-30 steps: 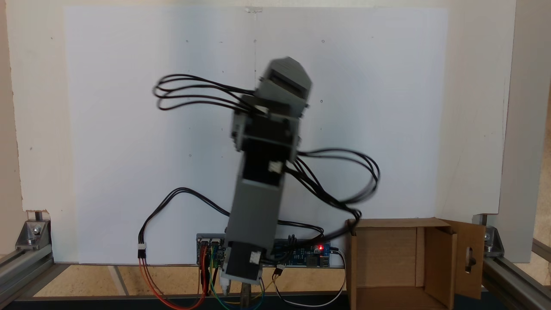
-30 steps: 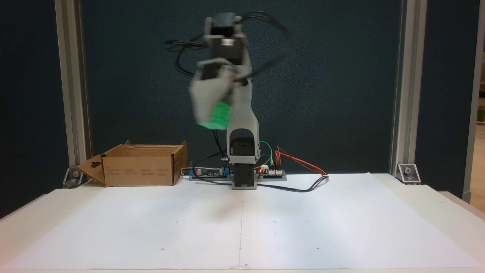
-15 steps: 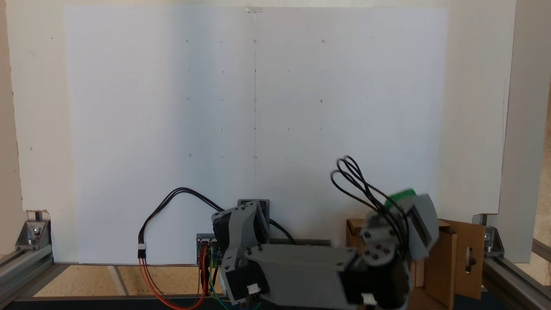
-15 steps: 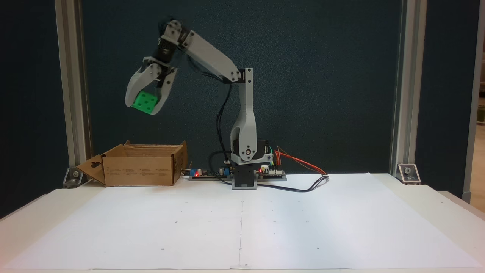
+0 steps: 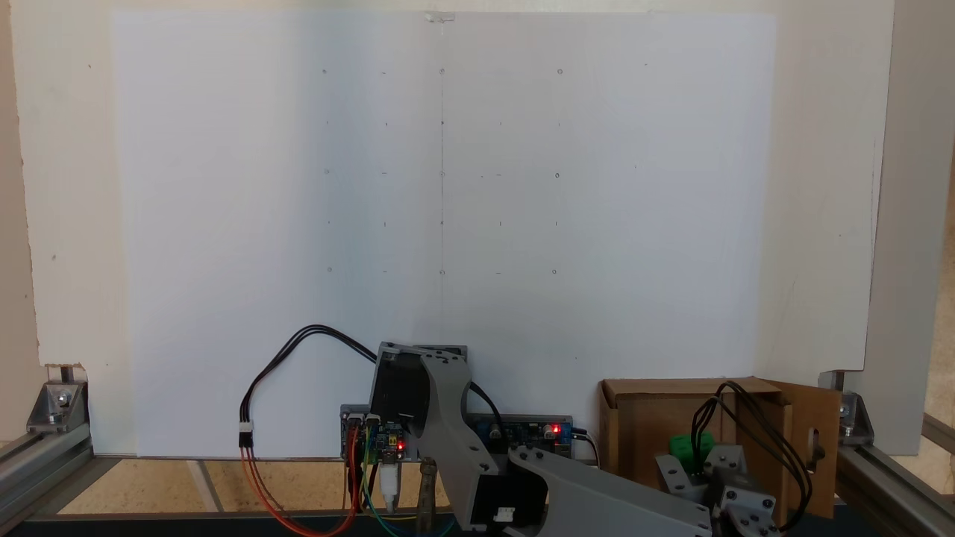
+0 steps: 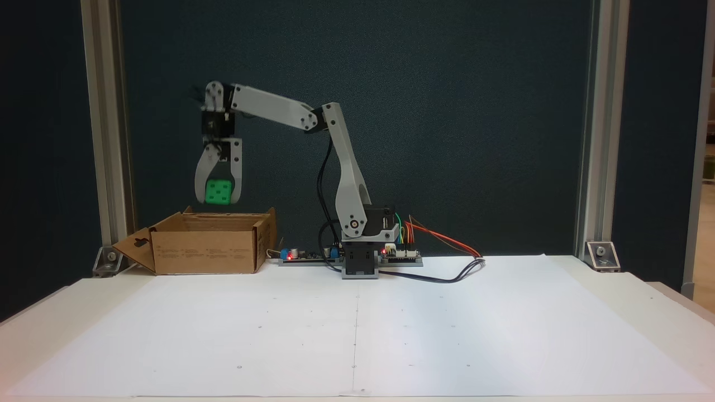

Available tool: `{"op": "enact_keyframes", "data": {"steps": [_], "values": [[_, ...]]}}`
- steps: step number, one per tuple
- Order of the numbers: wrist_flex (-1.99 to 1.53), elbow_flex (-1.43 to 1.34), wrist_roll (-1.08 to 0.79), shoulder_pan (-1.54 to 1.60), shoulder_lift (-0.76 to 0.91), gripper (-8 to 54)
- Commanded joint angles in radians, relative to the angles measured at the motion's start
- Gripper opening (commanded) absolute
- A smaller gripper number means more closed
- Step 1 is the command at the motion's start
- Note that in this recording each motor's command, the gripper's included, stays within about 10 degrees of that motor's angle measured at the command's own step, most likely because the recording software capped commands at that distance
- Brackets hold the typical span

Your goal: Grasp a green dice and put it in the bin.

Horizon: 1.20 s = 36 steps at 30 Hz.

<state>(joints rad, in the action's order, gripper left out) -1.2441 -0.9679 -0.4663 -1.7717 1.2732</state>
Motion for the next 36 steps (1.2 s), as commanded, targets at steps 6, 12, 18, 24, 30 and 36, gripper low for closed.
{"op": "enact_keyframes", "data": {"steps": [6, 12, 18, 24, 30, 36], "values": [[0.112, -0.075, -0.107, -0.044, -0.043, 11.4], [0.118, -0.091, -0.106, -0.066, -0.067, 45.5], [0.252, -0.091, -0.005, -0.064, -0.066, 44.9], [0.314, -0.084, 0.274, 0.118, 0.133, 43.9], [0.333, -0.084, 0.454, 0.504, 0.314, 44.1], [0.333, -0.109, 0.495, 0.937, 0.393, 44.2]]}}
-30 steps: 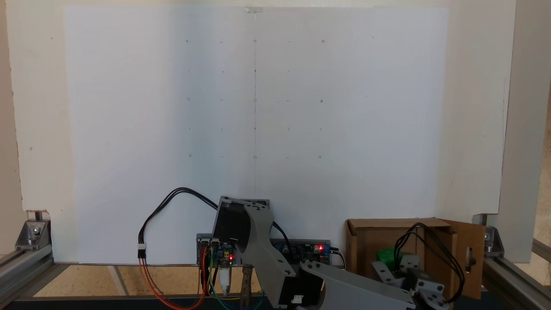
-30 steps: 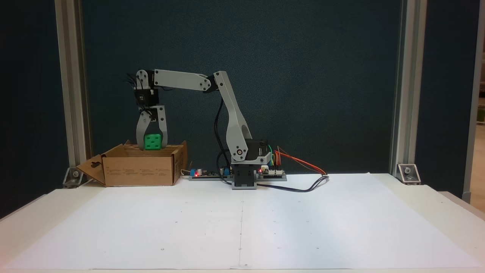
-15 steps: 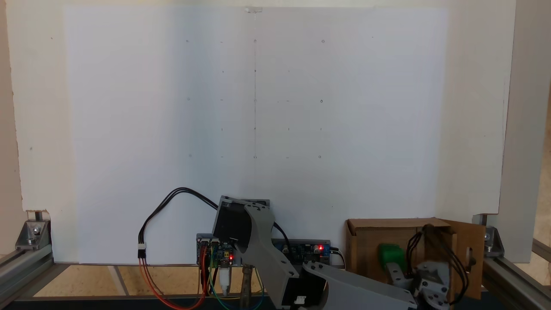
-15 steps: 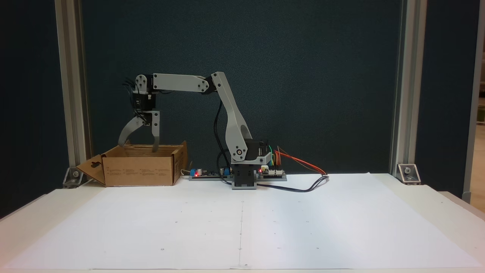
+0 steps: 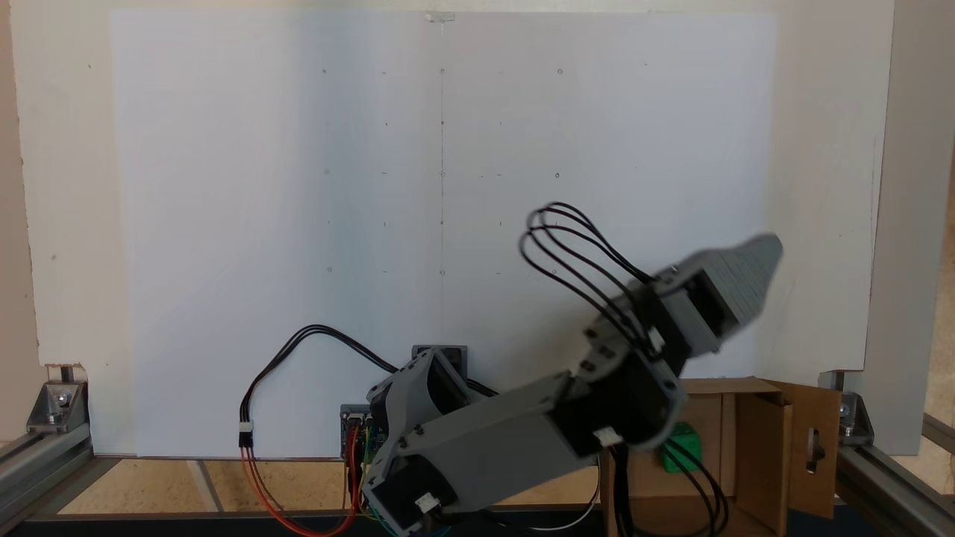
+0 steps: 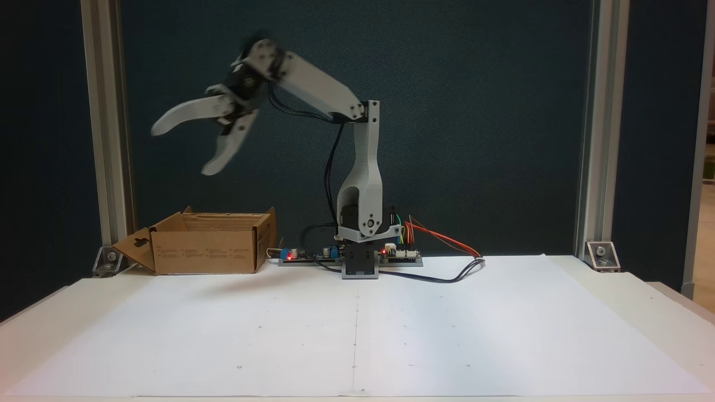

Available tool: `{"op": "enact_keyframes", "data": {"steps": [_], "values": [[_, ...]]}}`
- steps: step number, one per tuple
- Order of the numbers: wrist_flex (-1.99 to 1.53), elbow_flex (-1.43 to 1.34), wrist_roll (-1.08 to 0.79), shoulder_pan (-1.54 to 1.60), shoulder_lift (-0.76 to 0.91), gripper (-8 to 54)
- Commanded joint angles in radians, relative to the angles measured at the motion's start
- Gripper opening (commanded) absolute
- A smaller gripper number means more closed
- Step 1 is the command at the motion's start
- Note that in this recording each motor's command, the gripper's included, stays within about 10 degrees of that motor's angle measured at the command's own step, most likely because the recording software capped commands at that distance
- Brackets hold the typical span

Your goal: Grasp a green dice and put it in the bin.

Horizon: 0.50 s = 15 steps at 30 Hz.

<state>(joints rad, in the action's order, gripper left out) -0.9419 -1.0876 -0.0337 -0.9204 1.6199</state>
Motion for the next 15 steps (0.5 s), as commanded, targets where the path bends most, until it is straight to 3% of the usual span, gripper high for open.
{"op": "enact_keyframes", "data": {"steps": [1, 7, 15], "values": [[0.031, 0.005, 0.08, 0.158, 0.055, 44.2], [0.1, -0.031, 0.095, 0.592, 0.094, 44.2], [0.48, -0.557, 0.1, 1.017, 0.344, 44.0]]}}
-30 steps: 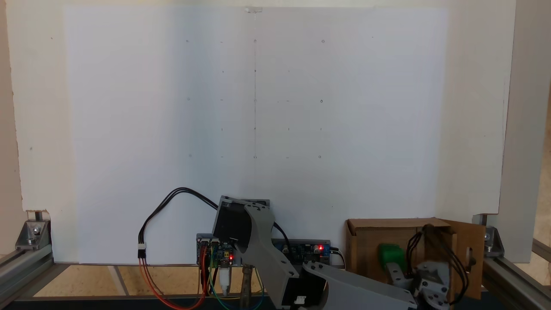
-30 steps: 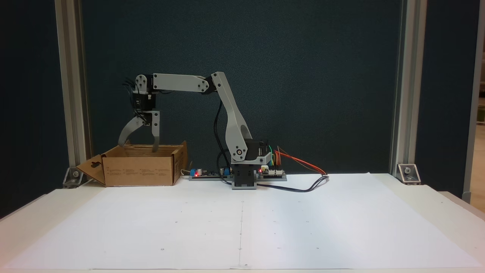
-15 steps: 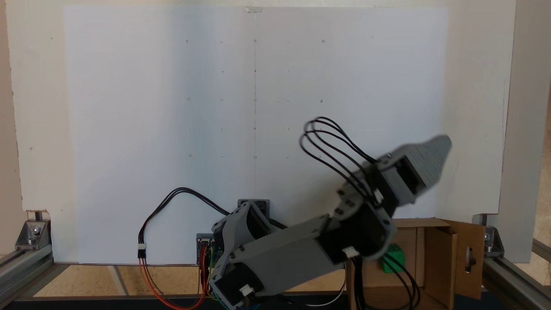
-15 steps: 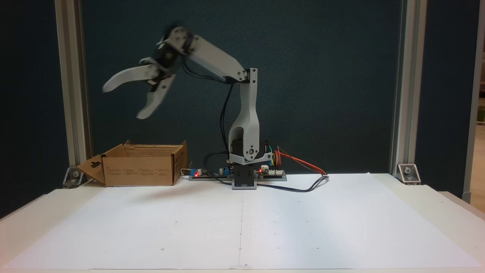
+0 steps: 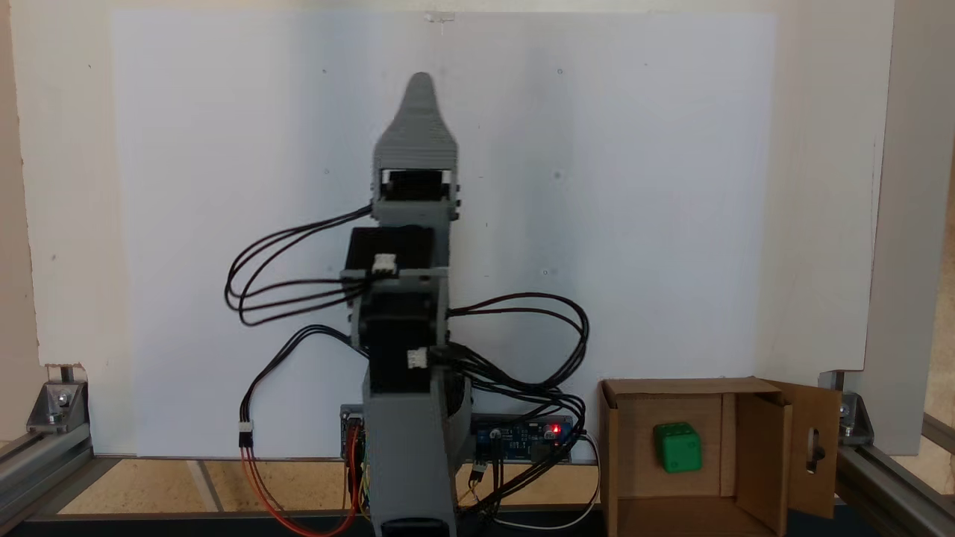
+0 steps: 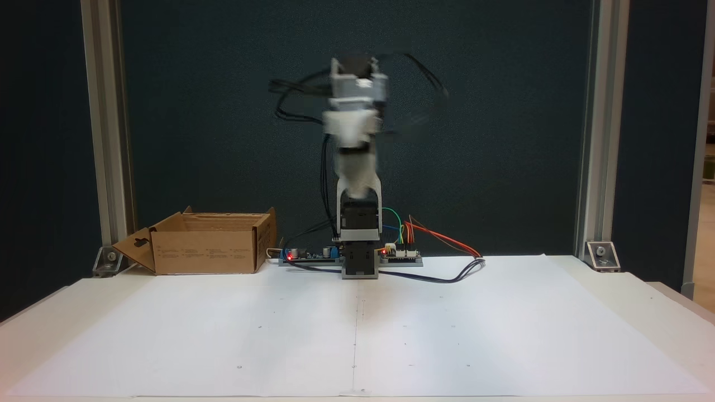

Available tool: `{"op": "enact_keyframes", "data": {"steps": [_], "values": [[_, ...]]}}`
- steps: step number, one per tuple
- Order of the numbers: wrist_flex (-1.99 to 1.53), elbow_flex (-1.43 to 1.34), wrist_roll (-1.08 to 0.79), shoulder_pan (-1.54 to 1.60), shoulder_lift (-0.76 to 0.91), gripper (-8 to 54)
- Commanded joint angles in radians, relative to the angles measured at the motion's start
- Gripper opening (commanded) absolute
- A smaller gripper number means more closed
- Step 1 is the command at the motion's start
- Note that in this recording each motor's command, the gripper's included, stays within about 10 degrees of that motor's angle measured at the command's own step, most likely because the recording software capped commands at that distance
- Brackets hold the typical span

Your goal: Grasp a green dice and put it in the bin.

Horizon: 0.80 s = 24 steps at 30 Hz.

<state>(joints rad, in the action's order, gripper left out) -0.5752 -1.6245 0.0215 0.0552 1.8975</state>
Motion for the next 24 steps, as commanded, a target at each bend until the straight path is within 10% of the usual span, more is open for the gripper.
{"op": "enact_keyframes", "data": {"steps": [1, 24], "values": [[0.162, -0.115, 0.044, 0.067, 0.103, 44.0], [1.187, -1.132, 0.037, -0.037, 0.472, 44.0]]}}
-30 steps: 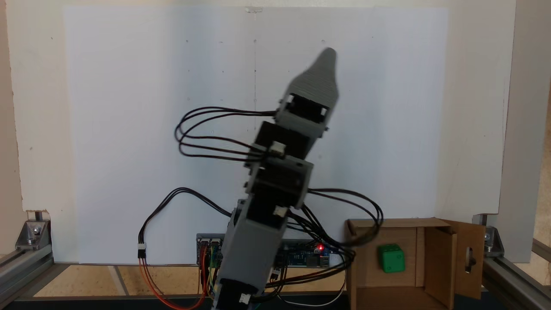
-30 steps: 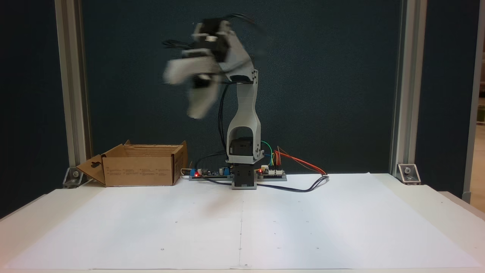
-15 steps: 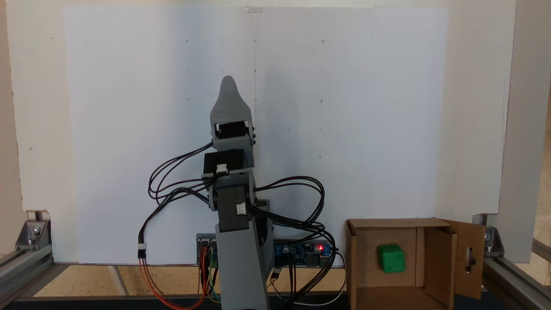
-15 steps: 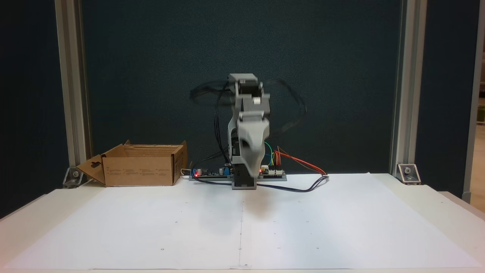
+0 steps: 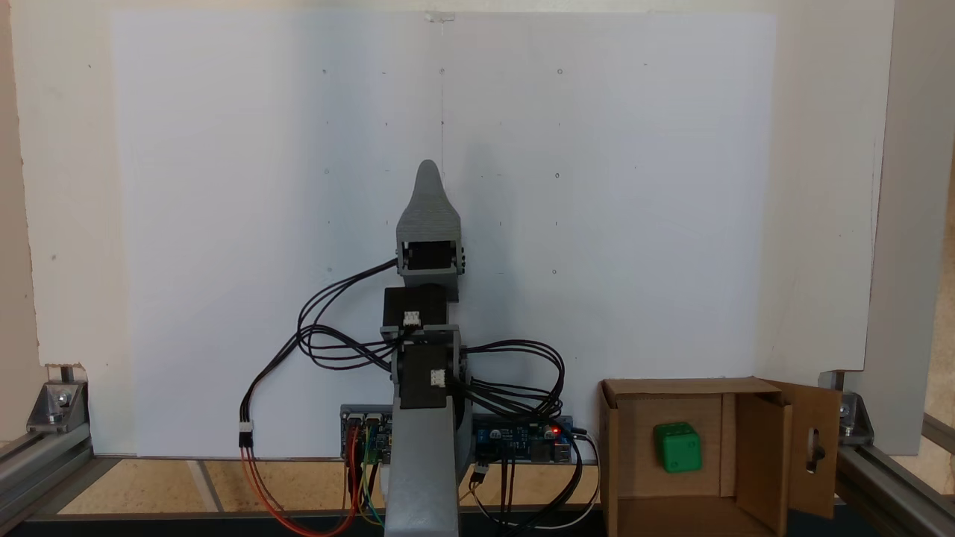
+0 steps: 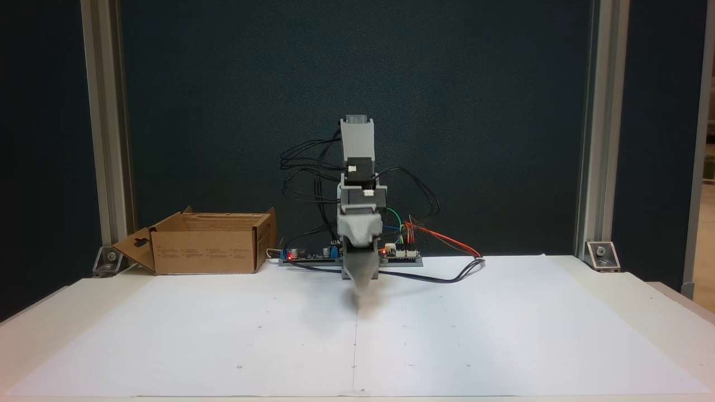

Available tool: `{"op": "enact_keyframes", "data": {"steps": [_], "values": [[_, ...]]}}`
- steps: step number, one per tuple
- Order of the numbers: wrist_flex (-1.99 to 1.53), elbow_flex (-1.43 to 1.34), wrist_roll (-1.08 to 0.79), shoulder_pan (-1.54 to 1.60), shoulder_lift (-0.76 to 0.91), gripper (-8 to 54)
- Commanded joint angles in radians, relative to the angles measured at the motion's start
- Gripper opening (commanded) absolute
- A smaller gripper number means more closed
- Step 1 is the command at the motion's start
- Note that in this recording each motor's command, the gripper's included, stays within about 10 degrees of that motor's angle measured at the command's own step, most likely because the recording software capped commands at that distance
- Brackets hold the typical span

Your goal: Grasp a green dice and put it in the bin.

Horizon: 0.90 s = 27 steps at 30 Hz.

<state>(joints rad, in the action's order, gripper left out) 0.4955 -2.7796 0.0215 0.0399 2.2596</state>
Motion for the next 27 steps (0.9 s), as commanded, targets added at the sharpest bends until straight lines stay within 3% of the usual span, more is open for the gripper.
{"op": "enact_keyframes", "data": {"steps": [1, 23, 27], "values": [[0.165, 0.015, 0.035, -0.026, 0.11, 44.1], [1.061, -0.267, 0.029, -0.028, 0.11, 44.3], [1.066, -0.322, 0.029, -0.031, 0.11, 44.3]]}}
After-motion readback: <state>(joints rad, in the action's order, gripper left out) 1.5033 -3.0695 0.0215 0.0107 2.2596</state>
